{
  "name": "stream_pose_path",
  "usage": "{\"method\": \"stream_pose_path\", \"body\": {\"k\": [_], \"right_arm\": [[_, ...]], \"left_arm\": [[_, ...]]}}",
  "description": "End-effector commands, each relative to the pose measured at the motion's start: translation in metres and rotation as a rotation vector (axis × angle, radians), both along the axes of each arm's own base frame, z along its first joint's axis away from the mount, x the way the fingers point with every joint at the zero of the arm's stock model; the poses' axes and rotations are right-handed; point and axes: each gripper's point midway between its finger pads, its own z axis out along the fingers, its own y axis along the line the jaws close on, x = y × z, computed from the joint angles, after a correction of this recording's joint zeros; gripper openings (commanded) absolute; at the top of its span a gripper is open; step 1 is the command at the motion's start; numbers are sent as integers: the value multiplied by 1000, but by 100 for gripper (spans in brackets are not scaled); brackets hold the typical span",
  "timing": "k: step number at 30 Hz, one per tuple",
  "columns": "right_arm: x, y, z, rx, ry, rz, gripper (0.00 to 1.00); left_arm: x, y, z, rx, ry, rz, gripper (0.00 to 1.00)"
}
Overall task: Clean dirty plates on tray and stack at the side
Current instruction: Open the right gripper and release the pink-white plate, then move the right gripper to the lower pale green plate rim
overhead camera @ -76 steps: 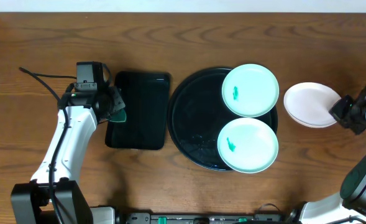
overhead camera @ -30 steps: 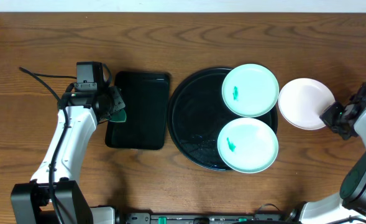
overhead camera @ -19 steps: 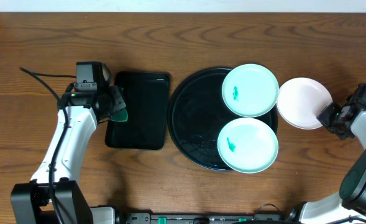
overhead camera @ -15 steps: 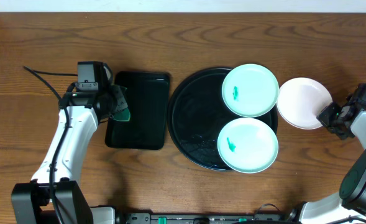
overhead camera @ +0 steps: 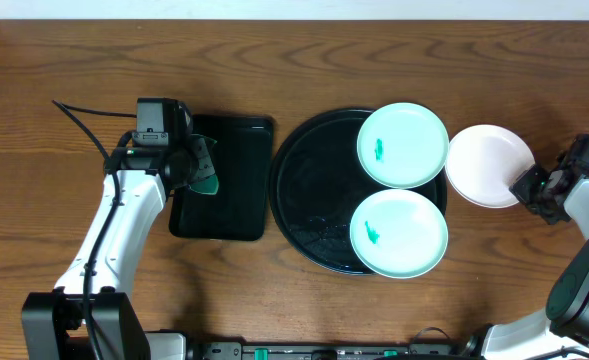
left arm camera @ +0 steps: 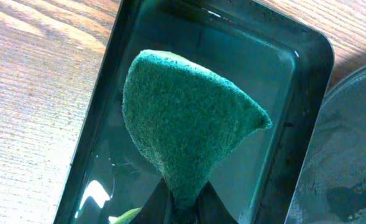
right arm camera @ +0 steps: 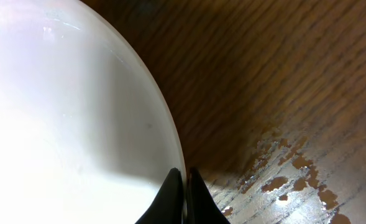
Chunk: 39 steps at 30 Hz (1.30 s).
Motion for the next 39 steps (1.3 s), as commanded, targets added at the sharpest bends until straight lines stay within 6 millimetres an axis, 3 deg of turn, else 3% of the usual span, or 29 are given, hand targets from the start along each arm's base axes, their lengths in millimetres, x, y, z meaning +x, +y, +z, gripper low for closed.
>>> {"method": "stream_pose_path", "body": {"k": [1,13,14,16,19,21,24,29,34,39], "right_arm": [[-2,6,1,-3,2,24,1],[8,9,-1,-26,-41,43,3],[8,9,-1,-26,-41,43,6],[7,10,-1,-24,-39,43,29],[-1,13,-3,-11,-4,55,50],[-5,14,-1,-12,9,72,53],[-3,18,15,-14,-12,133,57],[4,20,68,-38,-85,167,60],[1,62,112,84,-193,255,61],[-28,95,116,154,-109,303,62]], "left_arm": [[-1,-2,-3,-1,3,-22,7],[-1,-2,-3,0,3,-21,8],[-1,-2,-3,0,3,-21,8],[-1,-2,-3,0,3,-21,8],[-1,-2,-3,-1,3,-21,8],[-1,-2,-3,0,3,-21,8],[-1,-2,-3,0,3,-21,8],[0,-2,-2,-1,-3,-22,8],[0,-2,-2,-1,-3,-22,8],[0,-2,-3,-1,0,-22,8]]}}
